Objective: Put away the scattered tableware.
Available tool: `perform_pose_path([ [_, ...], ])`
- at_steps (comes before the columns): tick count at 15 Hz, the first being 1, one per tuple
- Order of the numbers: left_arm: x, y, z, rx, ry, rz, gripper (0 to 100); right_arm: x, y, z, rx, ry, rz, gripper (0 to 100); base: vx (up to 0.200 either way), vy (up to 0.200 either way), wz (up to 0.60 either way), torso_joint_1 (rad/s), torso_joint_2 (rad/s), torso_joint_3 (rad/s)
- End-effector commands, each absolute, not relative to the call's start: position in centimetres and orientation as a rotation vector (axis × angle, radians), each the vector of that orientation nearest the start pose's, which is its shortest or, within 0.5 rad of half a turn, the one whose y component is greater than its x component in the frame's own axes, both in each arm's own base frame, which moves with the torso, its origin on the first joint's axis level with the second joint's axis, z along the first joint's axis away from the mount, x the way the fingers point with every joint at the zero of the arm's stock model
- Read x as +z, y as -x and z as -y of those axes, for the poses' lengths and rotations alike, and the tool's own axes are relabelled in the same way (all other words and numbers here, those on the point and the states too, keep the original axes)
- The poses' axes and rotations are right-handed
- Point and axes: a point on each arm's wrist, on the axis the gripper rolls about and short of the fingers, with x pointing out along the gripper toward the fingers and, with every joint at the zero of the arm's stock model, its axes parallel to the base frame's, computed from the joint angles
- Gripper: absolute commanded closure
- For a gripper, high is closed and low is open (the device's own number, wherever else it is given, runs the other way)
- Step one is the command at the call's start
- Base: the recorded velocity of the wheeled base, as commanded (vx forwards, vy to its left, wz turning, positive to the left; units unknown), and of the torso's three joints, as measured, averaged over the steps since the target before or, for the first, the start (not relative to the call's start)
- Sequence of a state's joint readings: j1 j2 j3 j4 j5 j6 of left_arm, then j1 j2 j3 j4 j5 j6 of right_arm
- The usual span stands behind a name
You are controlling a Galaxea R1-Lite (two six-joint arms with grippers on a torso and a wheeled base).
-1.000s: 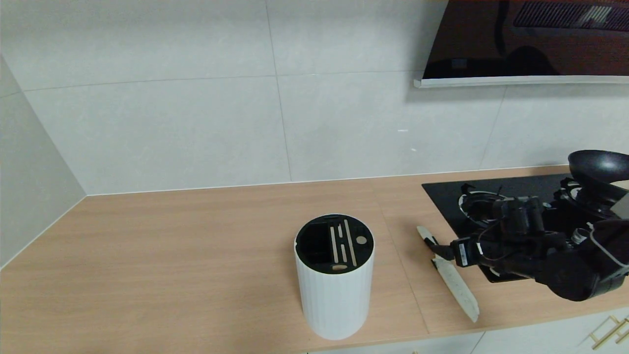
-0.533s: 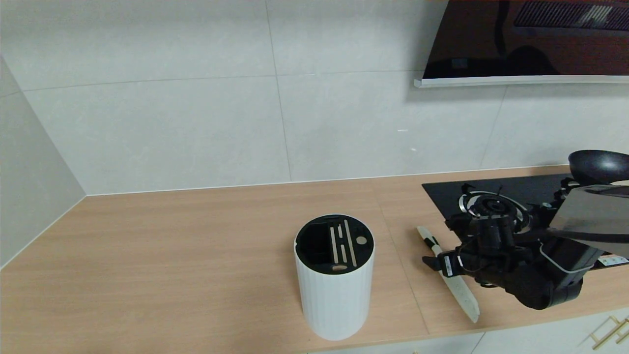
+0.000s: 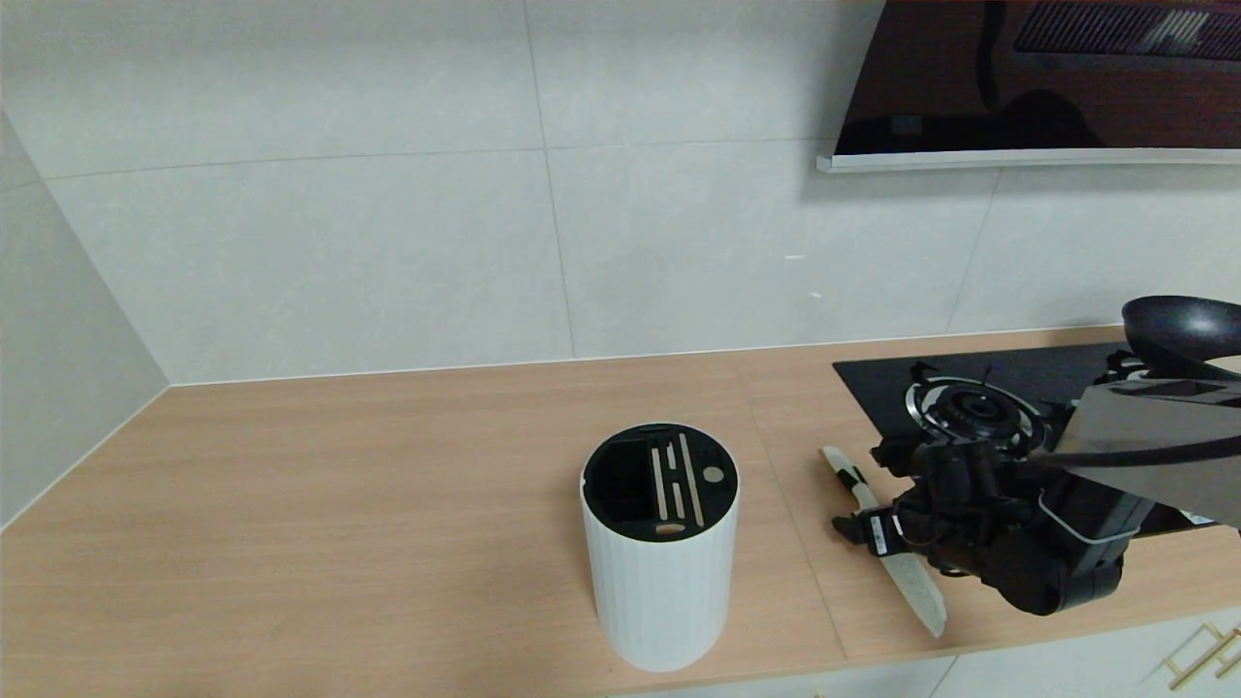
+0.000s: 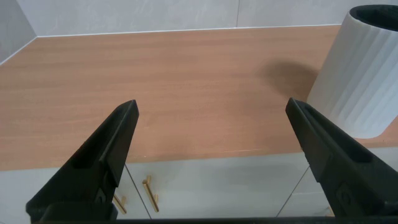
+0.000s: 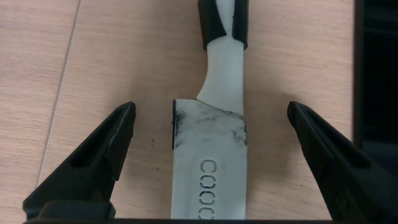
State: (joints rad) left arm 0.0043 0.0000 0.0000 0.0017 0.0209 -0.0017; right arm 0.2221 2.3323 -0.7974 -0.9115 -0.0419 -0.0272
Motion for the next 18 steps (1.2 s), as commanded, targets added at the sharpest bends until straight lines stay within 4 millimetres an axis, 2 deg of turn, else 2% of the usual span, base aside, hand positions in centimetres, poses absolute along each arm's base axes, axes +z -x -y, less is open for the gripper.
perform_pose_path([
  [1,7.5,2.3,0.0,0.026,0.002,-0.002,0,-1.5,-36.3,-8.1,0.184,0.109,-0.619,0,0.0,0.0,0.0,0.0,0.0,0.0],
  [4,7.5,2.3,0.0,0.026,0.003,-0.001,0,-1.5,-36.3,-8.1,0.181,0.11,-0.617,0,0.0,0.0,0.0,0.0,0.0,0.0],
  [5,7.5,2.3,0.0,0.026,0.002,-0.002,0,-1.5,-36.3,-8.1,0.178,0.111,-0.617,100,0.0,0.0,0.0,0.0,0.0,0.0],
  [14,7.5,2.3,0.0,0.026,0.002,-0.002,0,-0.8,-36.1,-8.0,0.176,0.11,-0.605,100,0.0,0.0,0.0,0.0,0.0,0.0],
  [16,7.5,2.3,0.0,0.026,0.002,-0.002,0,1.2,-35.7,-7.9,0.174,0.099,-0.56,100,0.0,0.0,0.0,0.0,0.0,0.0],
  [18,7.5,2.3,0.0,0.026,0.002,-0.002,0,4.2,-34.8,-7.8,0.177,0.088,-0.494,100,0.0,0.0,0.0,0.0,0.0,0.0],
])
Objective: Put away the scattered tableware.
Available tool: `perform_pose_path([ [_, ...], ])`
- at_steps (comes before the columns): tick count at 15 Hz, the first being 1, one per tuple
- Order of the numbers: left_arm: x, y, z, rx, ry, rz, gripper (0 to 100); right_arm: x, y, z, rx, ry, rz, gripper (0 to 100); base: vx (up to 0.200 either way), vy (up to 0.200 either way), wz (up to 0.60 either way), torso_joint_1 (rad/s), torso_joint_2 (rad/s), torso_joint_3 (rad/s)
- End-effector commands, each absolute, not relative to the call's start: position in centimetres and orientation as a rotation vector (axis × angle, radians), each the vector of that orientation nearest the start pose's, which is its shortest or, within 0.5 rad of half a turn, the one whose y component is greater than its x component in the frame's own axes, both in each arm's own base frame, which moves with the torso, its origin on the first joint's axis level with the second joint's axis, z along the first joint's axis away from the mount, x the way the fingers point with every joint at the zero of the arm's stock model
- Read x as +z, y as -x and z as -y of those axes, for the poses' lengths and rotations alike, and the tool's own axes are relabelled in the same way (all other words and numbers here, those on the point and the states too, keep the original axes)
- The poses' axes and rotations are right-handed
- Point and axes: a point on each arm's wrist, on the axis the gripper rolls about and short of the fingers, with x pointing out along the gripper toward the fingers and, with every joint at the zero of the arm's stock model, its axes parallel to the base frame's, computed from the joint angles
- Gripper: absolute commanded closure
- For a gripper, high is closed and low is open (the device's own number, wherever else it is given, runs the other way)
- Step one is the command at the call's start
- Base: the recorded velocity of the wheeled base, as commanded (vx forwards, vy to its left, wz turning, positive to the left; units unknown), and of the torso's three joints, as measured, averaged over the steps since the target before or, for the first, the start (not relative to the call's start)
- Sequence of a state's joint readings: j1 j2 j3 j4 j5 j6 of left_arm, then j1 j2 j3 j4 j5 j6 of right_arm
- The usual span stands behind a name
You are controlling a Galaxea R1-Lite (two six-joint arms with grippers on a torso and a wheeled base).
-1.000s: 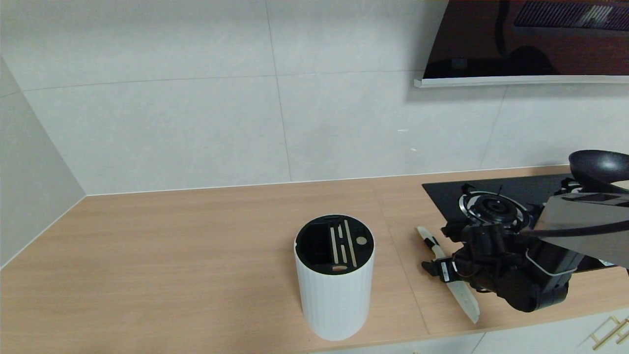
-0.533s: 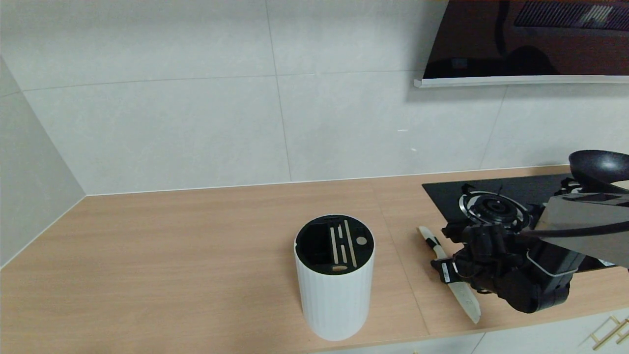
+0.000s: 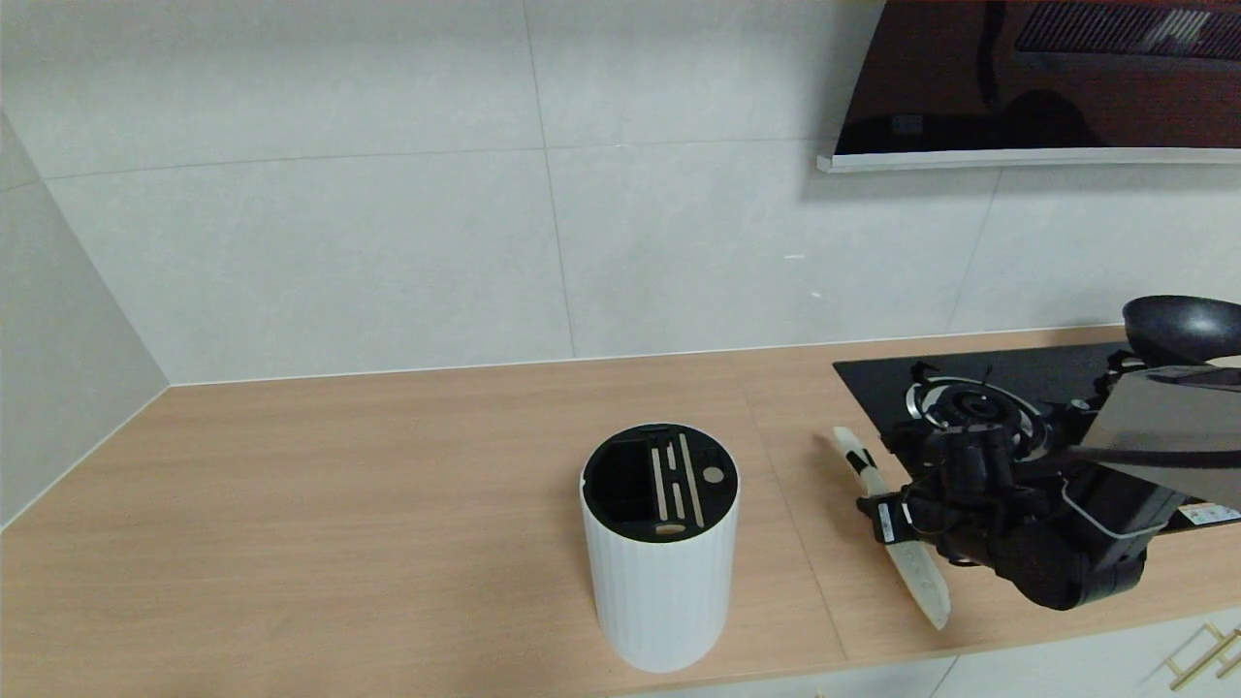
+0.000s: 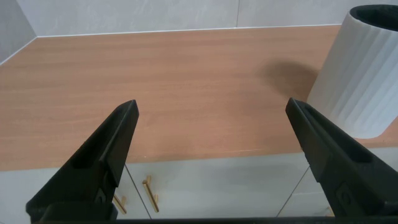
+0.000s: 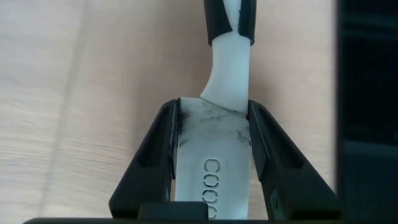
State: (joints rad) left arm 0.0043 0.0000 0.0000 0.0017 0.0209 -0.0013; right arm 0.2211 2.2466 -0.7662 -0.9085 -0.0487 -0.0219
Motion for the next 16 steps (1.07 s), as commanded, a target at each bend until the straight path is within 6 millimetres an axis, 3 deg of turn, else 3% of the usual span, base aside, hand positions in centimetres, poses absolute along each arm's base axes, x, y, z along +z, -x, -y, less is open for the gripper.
perform_pose_path([
  [1,7.5,2.3,0.0,0.026,0.002,-0.002,0,5.6,-34.2,-7.7,0.18,0.084,-0.461,100,0.0,0.0,0.0,0.0,0.0,0.0],
  [6,7.6,2.3,0.0,0.025,-0.003,0.001,0,10.8,-30.9,-8.9,0.242,0.065,-0.333,100,0.0,0.0,0.0,0.0,0.0,0.0],
  [9,12.1,3.3,0.4,-0.191,0.064,0.05,0,14.5,-29.6,-9.7,0.276,0.051,-0.218,100,0.0,0.0,0.0,0.0,0.0,0.0],
  [11,17.4,1.9,0.7,-0.362,0.078,-0.044,0,17.0,-30.4,-10.6,0.29,0.037,-0.122,100,0.0,0.0,0.0,0.0,0.0,0.0],
  [13,23.4,-2.4,1.1,-0.49,0.092,-0.107,0,19.8,-30.6,-12.4,0.313,0.024,-0.04,100,0.0,0.0,0.0,0.0,0.0,0.0],
  [14,24.6,-4.1,1.2,-0.523,0.098,-0.124,0,20.4,-30.5,-13.1,0.321,0.022,-0.031,100,0.0,0.0,0.0,0.0,0.0,0.0],
  [15,26.7,-7.7,1.6,-0.584,0.117,-0.141,0,21.5,-30.4,-14.5,0.35,0.013,0.004,100,0.0,0.0,0.0,0.0,0.0,0.0],
  [16,27.4,-10.3,2.4,-0.638,0.157,-0.155,0,22.2,-30.0,-15.6,0.377,0.006,0.028,100,0.0,0.0,0.0,0.0,0.0,0.0],
])
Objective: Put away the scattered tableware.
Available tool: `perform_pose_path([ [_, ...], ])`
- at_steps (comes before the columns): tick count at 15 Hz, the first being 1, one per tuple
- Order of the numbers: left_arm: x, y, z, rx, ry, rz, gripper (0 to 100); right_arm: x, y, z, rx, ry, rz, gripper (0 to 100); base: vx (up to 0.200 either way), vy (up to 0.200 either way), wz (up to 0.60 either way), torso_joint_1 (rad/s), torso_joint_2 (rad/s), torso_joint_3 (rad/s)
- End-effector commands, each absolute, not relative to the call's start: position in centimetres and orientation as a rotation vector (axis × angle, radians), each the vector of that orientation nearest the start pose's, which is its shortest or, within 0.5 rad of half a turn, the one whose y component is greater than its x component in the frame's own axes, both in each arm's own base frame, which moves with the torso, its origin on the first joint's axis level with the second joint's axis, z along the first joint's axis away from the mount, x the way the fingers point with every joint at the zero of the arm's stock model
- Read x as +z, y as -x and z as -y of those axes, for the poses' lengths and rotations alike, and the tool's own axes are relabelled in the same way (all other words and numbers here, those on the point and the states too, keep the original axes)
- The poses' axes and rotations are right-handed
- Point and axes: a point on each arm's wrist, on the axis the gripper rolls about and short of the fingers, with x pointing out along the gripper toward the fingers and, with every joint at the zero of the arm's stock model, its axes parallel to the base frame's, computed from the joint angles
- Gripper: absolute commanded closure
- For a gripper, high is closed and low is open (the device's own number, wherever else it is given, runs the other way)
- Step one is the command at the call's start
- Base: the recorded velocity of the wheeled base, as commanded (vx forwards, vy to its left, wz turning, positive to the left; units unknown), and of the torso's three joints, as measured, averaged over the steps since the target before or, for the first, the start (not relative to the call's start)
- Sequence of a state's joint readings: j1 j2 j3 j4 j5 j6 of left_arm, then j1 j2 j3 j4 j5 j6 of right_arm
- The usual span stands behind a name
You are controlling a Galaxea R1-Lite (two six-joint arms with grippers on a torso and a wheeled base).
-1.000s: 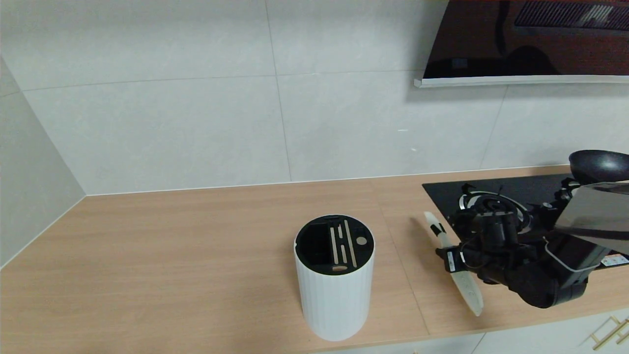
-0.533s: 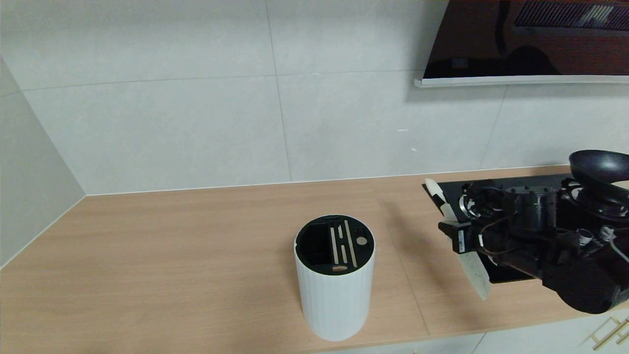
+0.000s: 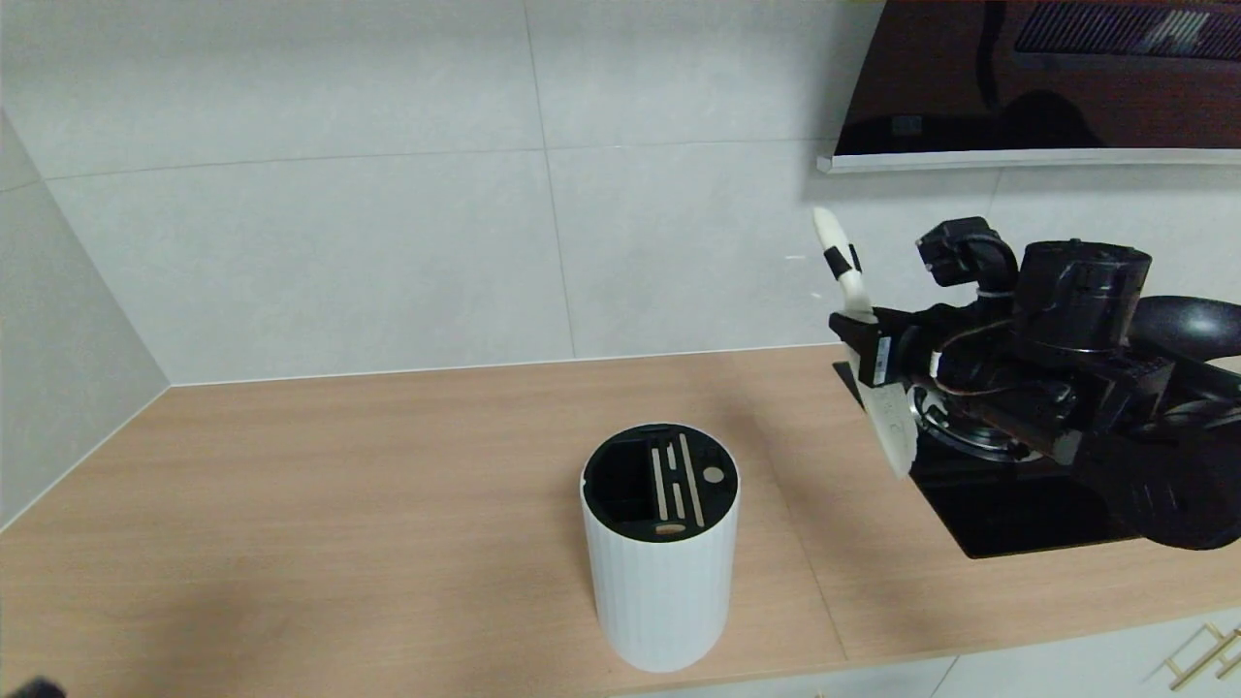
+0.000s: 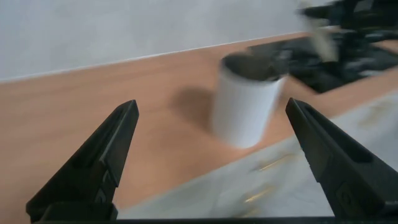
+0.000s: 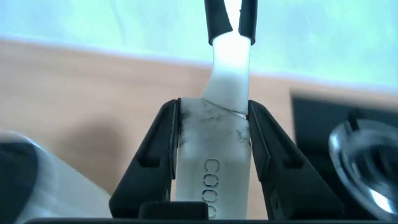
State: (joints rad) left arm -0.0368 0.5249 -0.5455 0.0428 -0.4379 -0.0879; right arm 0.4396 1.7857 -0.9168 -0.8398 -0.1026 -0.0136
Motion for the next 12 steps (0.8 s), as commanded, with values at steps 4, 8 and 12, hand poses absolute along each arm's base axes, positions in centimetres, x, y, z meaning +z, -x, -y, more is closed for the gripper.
perform_pose_path([
  [4,26.2,-17.5,6.7,-0.783,0.407,-0.246,0,23.5,-25.8,-19.5,0.481,-0.018,0.058,100,0.0,0.0,0.0,0.0,0.0,0.0],
  [8,23.8,-20.1,11.0,-0.879,0.516,-0.282,0,23.3,-21.3,-22.3,0.637,-0.035,0.038,100,0.0,0.0,0.0,0.0,0.0,0.0],
  [12,22.7,-21.5,13.6,-0.873,0.597,-0.239,0,23.2,-18.8,-23.8,0.734,-0.073,0.016,100,0.0,0.0,0.0,0.0,0.0,0.0],
])
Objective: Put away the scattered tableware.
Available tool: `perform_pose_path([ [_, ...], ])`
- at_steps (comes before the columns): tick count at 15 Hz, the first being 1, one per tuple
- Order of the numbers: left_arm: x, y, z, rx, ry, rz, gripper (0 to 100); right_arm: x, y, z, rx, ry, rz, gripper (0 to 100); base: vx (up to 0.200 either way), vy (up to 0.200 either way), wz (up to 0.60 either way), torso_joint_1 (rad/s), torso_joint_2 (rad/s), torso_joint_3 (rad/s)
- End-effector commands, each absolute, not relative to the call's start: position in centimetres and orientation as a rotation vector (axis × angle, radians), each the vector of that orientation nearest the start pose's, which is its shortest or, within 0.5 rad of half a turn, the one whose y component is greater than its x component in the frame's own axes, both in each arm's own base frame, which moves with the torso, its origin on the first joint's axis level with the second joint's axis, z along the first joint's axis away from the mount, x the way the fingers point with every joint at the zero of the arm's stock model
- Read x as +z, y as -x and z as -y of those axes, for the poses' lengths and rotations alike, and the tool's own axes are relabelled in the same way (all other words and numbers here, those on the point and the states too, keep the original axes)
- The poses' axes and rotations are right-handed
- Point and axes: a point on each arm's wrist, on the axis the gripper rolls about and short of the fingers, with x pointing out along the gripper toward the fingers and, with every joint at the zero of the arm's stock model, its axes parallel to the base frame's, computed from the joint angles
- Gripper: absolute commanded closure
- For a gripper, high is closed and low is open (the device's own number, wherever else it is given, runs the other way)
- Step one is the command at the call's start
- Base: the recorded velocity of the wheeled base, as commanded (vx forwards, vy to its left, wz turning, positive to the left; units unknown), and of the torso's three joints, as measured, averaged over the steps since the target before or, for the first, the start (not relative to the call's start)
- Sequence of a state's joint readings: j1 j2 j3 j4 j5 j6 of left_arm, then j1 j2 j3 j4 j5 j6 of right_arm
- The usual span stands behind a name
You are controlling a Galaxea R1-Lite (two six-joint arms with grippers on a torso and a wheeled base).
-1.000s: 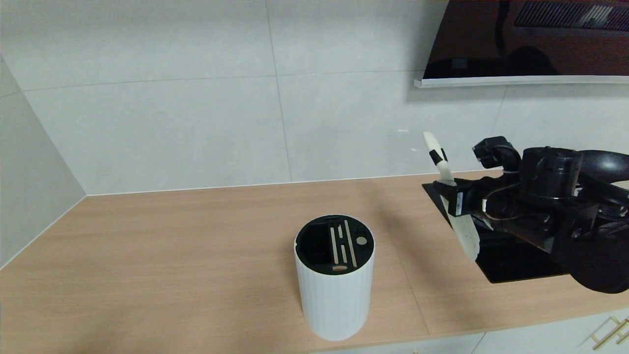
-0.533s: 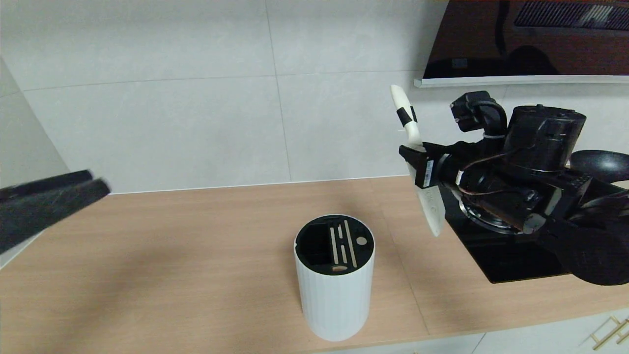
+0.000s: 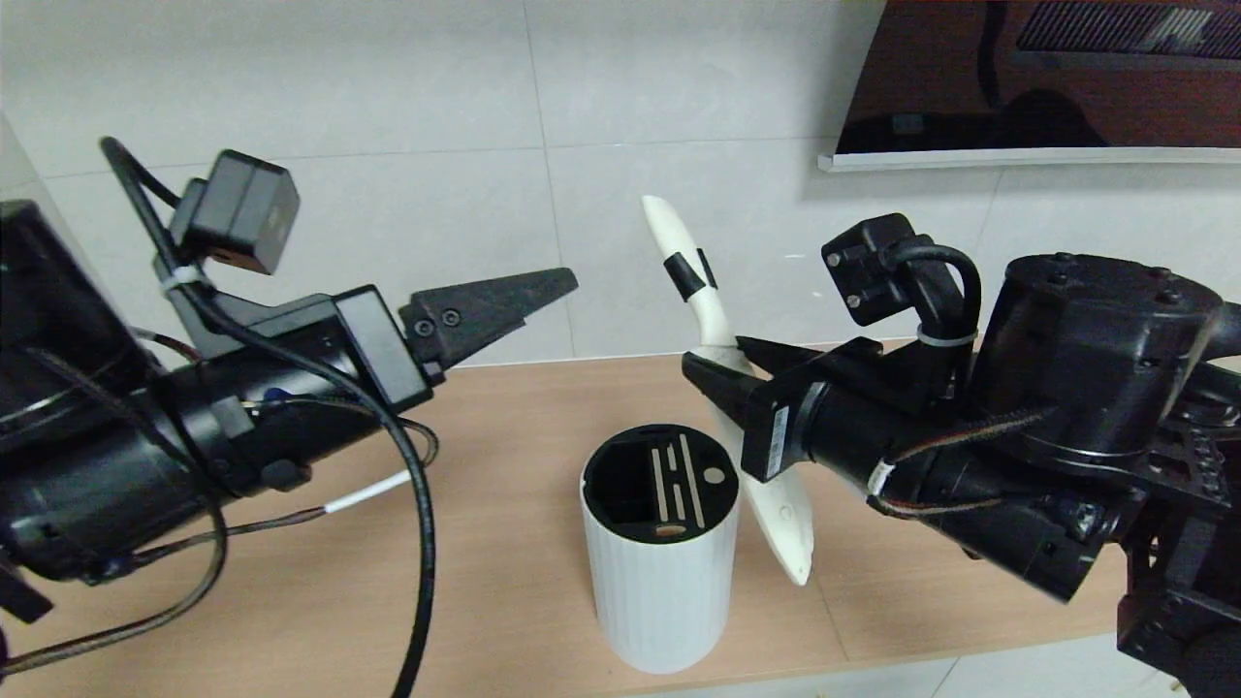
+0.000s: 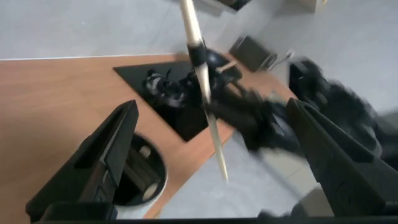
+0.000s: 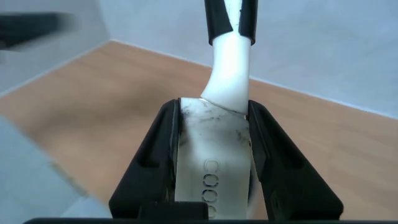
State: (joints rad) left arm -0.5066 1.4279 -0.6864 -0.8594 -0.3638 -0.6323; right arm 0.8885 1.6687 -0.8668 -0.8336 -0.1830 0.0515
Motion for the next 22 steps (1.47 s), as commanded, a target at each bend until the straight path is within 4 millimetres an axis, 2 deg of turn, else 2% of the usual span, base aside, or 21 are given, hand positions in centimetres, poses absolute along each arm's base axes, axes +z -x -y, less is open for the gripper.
perform_pose_path([
  [1,22.5,-21.6,14.0,-0.886,0.598,-0.239,0,23.2,-18.3,-24.0,0.752,-0.081,0.013,100,0.0,0.0,0.0,0.0,0.0,0.0],
  [3,22.3,-21.3,14.5,-0.904,0.604,-0.247,0,23.0,-17.2,-24.7,0.797,-0.081,0.003,100,0.0,0.0,0.0,0.0,0.0,0.0],
  [6,22.8,-20.6,15.1,-0.952,0.666,-0.224,0,22.4,-16.3,-25.5,0.836,-0.075,-0.016,100,0.0,0.0,0.0,0.0,0.0,0.0],
  [10,22.5,-20.2,15.6,-0.986,0.664,-0.214,0,22.1,-15.2,-26.3,0.881,-0.094,-0.041,100,0.0,0.0,0.0,0.0,0.0,0.0],
  [22,22.1,-20.4,15.8,-0.984,0.662,-0.209,0,21.7,-14.3,-26.5,0.913,-0.085,-0.054,100,0.0,0.0,0.0,0.0,0.0,0.0],
])
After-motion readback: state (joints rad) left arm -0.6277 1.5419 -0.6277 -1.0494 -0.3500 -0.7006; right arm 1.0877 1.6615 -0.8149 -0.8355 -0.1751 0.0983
